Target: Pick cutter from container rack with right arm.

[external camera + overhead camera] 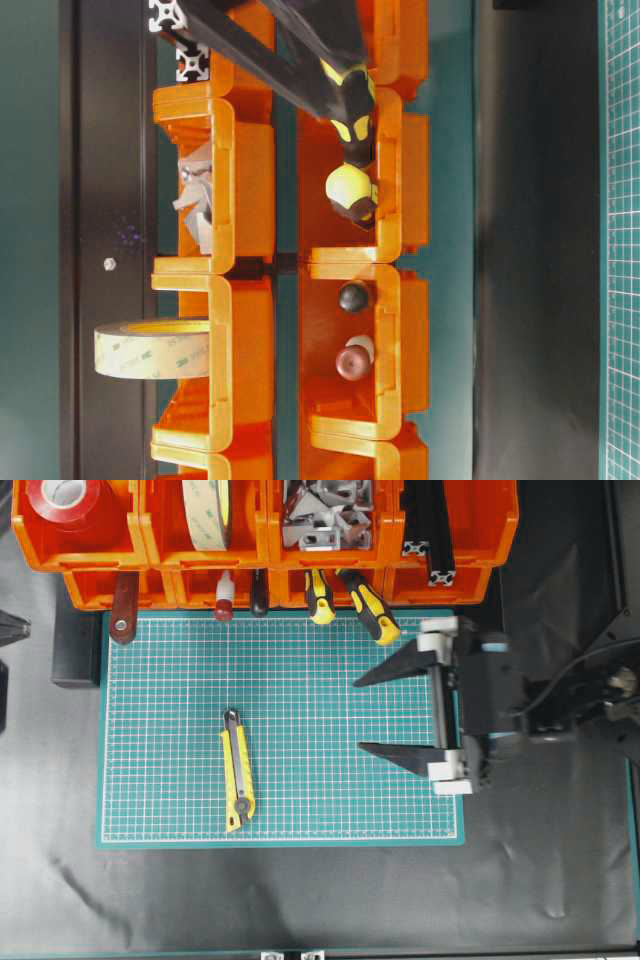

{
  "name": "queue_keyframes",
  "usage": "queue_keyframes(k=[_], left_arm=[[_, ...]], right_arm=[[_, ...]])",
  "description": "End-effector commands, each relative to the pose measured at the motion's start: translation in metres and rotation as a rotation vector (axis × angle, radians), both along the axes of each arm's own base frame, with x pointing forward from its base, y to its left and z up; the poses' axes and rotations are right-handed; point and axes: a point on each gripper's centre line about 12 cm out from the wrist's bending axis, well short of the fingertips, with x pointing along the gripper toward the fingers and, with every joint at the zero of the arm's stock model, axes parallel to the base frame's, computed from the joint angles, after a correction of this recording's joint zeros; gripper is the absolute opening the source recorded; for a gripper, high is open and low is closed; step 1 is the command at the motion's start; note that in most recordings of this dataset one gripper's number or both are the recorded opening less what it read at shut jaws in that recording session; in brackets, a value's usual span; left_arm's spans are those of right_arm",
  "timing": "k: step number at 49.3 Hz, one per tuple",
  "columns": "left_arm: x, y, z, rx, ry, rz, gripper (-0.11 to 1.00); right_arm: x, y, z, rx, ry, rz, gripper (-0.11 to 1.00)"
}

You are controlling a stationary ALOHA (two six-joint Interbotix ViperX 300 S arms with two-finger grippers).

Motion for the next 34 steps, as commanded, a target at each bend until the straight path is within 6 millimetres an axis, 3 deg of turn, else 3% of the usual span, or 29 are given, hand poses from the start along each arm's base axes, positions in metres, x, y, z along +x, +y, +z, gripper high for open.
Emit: queue_keyframes(k=[1,25,34], left_arm=[[0.001,0.000,0.009,0.001,-0.018,0.002,0.00],[0.001,0.000,0.010,0.001,-0.022,0.002,0.00],[0.001,0.000,0.010,0.001,-0.022,0.002,0.00]], right_arm=[[-0.008,0.001,0.018,0.027,-0.053,-0.029,0.77],[-0.075,-0.023,0.063,0.123,-0.243,-0.176,0.77],[-0.095,-0.033,0.064,0.150,-0.287,-0.186,0.76]])
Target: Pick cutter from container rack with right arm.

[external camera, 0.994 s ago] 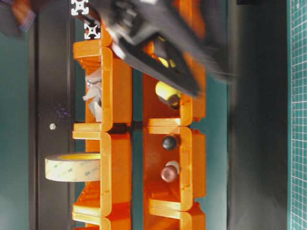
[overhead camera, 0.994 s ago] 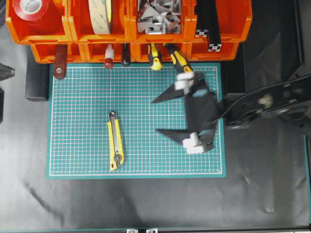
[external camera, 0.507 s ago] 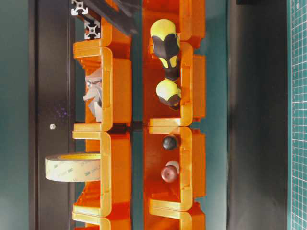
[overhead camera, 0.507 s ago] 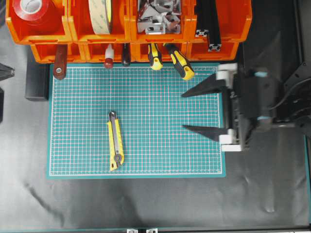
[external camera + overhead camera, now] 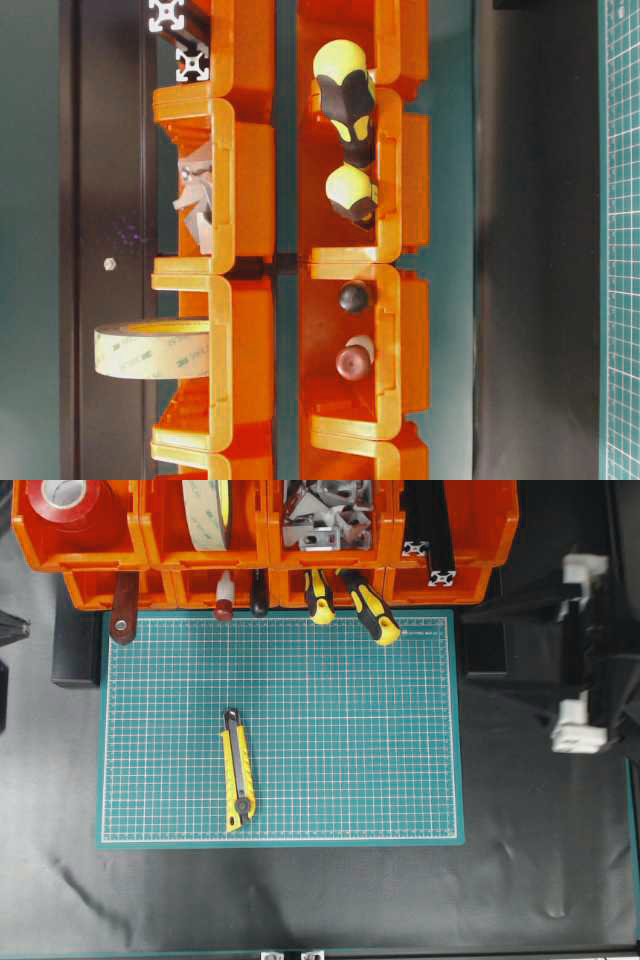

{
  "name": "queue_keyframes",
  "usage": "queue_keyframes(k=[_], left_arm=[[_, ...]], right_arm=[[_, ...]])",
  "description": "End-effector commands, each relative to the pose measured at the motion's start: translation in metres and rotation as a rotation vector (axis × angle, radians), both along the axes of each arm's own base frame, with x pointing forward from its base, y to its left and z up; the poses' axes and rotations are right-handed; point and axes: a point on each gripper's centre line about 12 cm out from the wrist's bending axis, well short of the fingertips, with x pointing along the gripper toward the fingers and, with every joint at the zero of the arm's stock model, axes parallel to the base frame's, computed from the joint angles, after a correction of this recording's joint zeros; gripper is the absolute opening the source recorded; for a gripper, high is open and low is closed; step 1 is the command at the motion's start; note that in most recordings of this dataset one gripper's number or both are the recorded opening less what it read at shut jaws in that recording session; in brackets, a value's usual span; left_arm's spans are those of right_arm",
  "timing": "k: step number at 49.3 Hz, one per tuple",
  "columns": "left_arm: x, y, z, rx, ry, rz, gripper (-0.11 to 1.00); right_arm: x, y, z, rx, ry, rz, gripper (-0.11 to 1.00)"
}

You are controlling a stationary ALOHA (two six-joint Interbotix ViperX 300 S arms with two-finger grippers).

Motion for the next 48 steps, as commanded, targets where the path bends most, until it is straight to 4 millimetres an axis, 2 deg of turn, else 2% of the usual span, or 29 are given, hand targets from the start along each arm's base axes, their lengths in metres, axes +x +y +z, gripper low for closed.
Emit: queue_keyframes(k=[1,29,48], left_arm=[[0.001,0.000,0.009,0.001,-0.020,0.002,0.00],[0.000,0.000,0.004,0.001,0.024,0.003,0.00],[0.001,0.000,0.004,0.002,0.024,0.003,0.00]], right_arm=[[-0.005,-0.003,0.003,0.006,-0.021,-0.006,0.76],[-0.011,-0.006,-0.001,0.013,-0.022,-0.020,0.72],[-0.024,-0.018,-0.007,0.077,-0.041,-0.086,0.71]])
